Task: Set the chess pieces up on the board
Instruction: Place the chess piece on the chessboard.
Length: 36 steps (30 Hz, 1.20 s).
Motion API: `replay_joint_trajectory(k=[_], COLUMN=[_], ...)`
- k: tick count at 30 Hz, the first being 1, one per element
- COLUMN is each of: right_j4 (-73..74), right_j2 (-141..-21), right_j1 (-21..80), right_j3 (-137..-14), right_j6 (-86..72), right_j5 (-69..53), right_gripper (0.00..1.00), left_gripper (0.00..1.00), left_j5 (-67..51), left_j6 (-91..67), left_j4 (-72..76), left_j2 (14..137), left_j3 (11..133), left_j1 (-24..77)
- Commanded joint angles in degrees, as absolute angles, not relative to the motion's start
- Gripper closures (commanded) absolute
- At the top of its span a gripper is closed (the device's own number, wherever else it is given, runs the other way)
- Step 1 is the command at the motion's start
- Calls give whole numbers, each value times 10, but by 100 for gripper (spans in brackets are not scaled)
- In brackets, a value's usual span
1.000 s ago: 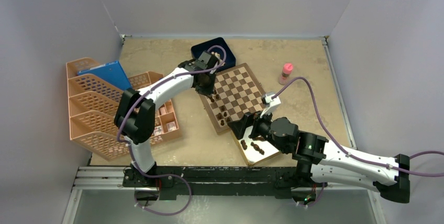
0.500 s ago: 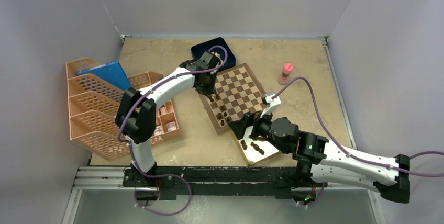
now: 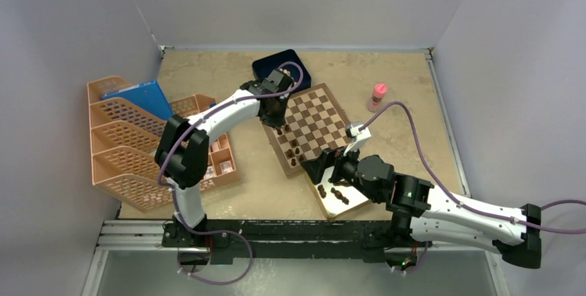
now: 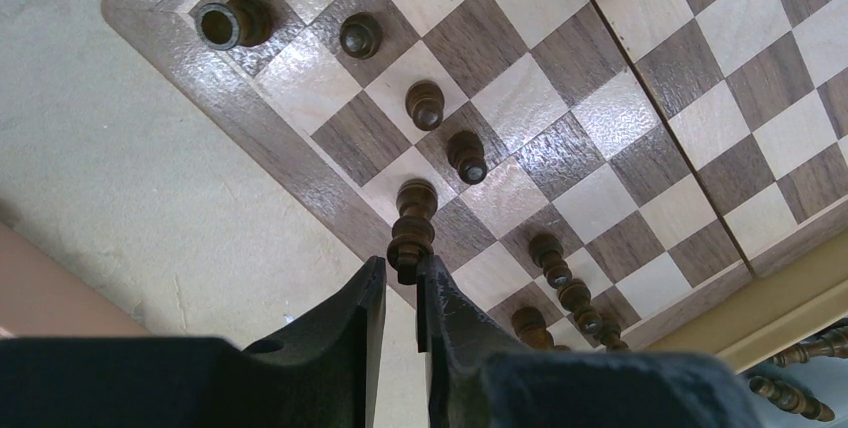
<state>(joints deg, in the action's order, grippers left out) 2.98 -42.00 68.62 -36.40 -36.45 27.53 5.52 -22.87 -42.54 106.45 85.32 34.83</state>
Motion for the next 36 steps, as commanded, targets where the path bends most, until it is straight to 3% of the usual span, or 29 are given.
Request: replay_joint_trajectory(k=[1,13,19,21,24,34,36], right_j4=[8,8,54,72,110,189,196], right_j2=[-423,-423,-436,-439,-444,-493,-519], right_j1=[686,686,686,686,686,686,686], right_j3=[-371,-366,-376,-375,-375,-400,-407], right_j6=[-360,-368,-454,-498,-577,-696,-708], right_j5=[287,295,355,372,400,365,339], right_gripper=[1,1,1,1,1,1,8], left_gripper=[82,70,61,58,40,30,26], left_j5=[63,47,31,29,21,-26,-33], left_j6=[-217,-217,-227,-228,-230,-207,-218], left_j4=[-422,-412,-384,-362,-323,-275,-262], left_j2=[1068,1050,988,951,878,626,551], left_j3=[880,882,869,849,808,634,579], left_j1=[354,355,355,355,354,354,354])
